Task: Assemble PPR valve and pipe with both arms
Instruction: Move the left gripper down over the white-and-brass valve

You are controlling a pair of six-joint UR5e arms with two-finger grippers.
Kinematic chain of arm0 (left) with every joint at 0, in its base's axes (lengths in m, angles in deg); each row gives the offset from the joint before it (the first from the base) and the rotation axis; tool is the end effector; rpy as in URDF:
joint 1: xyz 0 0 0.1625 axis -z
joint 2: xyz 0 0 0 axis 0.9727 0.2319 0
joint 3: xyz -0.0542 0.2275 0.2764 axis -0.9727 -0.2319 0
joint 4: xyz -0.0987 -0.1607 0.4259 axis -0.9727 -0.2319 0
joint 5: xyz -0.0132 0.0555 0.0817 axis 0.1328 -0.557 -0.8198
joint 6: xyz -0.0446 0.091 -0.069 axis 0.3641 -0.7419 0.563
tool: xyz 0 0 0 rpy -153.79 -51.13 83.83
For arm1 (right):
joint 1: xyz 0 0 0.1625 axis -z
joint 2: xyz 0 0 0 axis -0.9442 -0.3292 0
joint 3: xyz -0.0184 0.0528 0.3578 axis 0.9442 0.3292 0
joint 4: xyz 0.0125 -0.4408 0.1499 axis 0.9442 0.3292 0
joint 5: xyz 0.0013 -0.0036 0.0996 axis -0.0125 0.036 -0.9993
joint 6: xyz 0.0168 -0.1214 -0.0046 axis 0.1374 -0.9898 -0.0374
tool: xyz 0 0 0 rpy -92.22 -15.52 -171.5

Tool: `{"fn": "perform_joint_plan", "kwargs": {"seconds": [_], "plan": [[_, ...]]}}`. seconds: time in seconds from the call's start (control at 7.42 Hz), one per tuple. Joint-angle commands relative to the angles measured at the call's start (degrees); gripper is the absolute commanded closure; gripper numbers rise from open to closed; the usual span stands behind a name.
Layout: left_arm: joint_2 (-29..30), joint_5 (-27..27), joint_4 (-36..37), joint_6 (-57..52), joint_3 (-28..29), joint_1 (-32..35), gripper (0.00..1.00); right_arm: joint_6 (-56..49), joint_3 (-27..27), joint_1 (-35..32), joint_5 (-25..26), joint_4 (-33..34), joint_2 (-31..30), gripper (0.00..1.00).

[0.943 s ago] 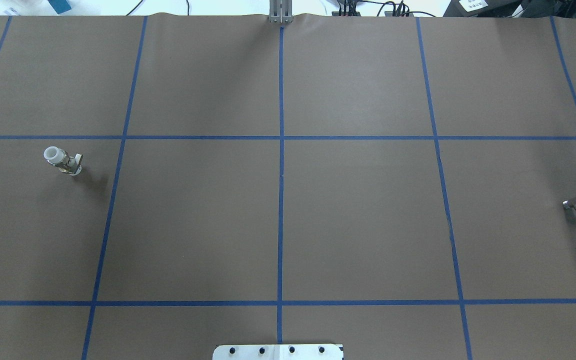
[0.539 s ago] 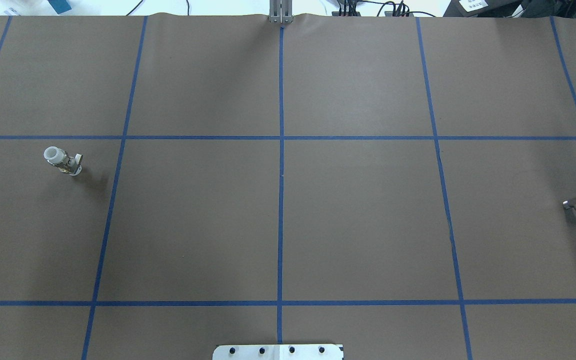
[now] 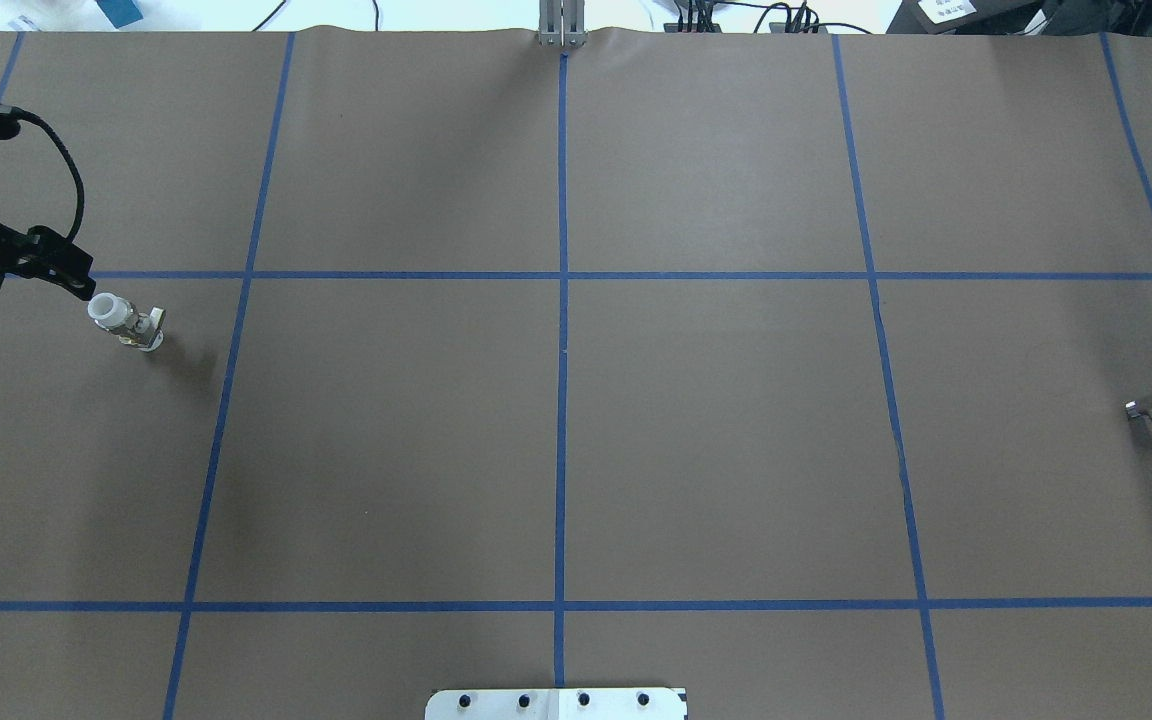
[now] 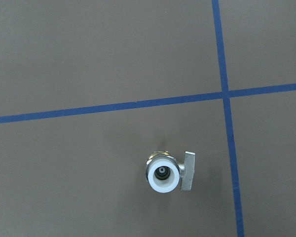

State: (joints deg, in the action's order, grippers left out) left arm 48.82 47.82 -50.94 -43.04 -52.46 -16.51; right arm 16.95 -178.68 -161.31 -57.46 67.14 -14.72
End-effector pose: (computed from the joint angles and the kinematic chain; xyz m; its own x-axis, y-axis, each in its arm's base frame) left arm 0.2378 -0.5311 0.3473 0.7049 0.0872 -0.7039 -0.0521 0.9961 0.0712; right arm 0.0496 -0.5143 0.5715 0.6926 -0.0197 0.7210 -0.0316 0.9978 0.0577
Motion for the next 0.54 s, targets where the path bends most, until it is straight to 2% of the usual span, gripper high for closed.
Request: {"fn": "perform_joint_plan", "kwargs": {"seconds": [0.0,0.4], "plan": [[0.6,-1.7,-0.2,2.0,1.4,-2.7,0.0,0.0,0.3,0.0,0.1,0.0,0.0,0.01],[2.1,-2.1,-0.6,1.6,5.0,-3.1,0.0,0.0,0.3,0.0,0.1,0.0,0.0,0.01]]}}
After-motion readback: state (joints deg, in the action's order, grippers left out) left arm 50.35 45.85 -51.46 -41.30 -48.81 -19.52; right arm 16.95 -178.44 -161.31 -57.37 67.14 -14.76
